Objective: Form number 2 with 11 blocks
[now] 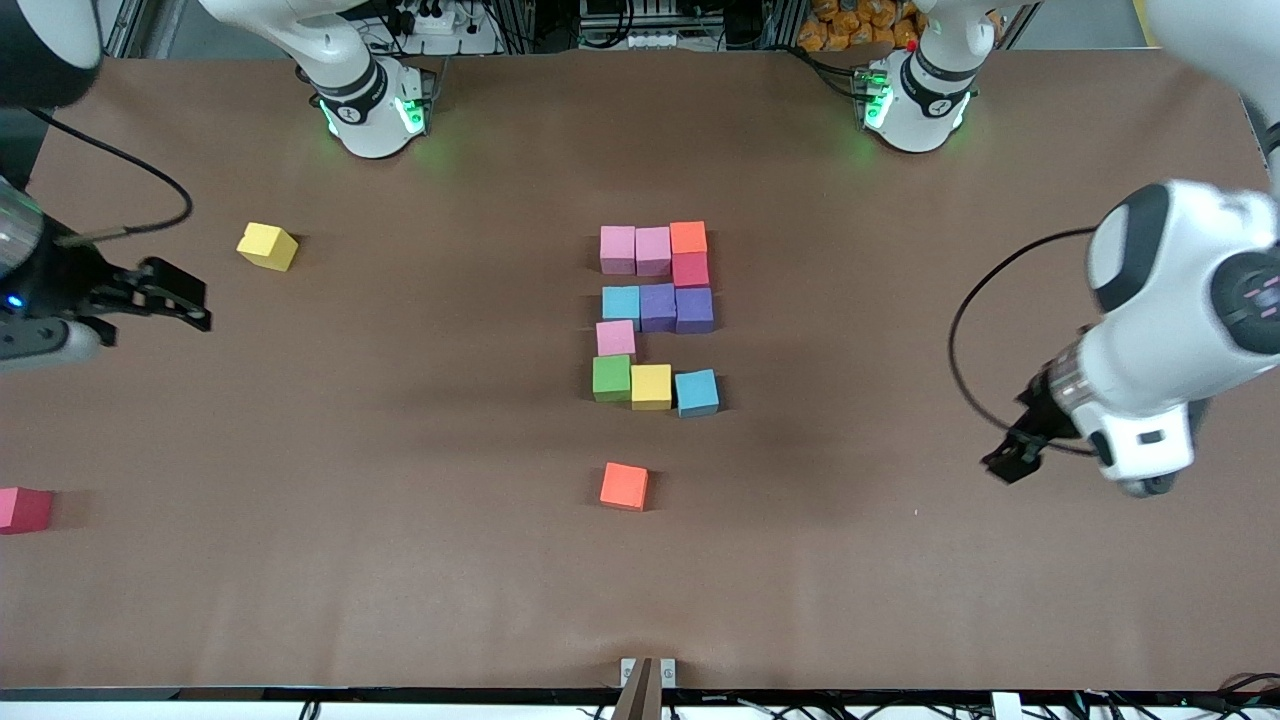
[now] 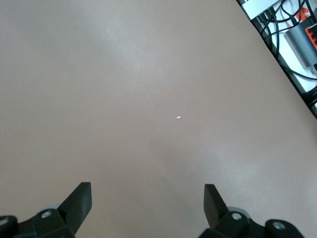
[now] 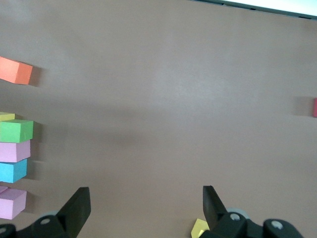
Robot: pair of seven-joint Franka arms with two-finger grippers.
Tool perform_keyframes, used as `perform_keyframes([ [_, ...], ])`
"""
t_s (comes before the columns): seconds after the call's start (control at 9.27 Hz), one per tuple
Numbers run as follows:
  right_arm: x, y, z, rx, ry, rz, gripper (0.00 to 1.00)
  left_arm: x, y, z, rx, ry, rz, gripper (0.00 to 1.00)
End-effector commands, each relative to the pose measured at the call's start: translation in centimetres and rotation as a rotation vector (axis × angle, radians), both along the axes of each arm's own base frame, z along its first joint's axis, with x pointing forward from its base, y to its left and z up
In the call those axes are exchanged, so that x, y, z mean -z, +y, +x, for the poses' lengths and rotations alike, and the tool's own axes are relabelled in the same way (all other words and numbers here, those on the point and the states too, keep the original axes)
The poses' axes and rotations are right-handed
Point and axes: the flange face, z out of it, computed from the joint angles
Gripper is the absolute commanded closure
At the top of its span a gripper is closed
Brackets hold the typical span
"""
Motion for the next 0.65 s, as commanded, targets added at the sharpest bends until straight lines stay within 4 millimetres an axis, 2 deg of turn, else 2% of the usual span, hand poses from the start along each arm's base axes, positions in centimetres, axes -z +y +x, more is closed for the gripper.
perform_keyframes([
  [0.0, -2.3, -0.2, -1.9, -0.012, -0.035, -0.075, 0.0, -1.8, 0.7, -2.6, 0.16, 0.091, 0.019, 0.0],
  [0.11, -2.6, -1.2, -2.1, 0.004, -0.035, -0.063, 0.0, -2.7, 0.6, -4.0, 0.228, 0.11, 0.031, 0.0],
  [0.32, -2.3, -1.4, -2.6, 0.014, 0.005, -0.058, 0.0, -4.3, 1.2, -7.0, 0.321, 0.15, 0.018, 0.0],
  [0.54, -2.5, -1.1, -3.2, 0.057, 0.023, -0.06, 0.0, -6.7, 2.5, -11.7, 0.438, 0.151, 0.004, 0.0],
])
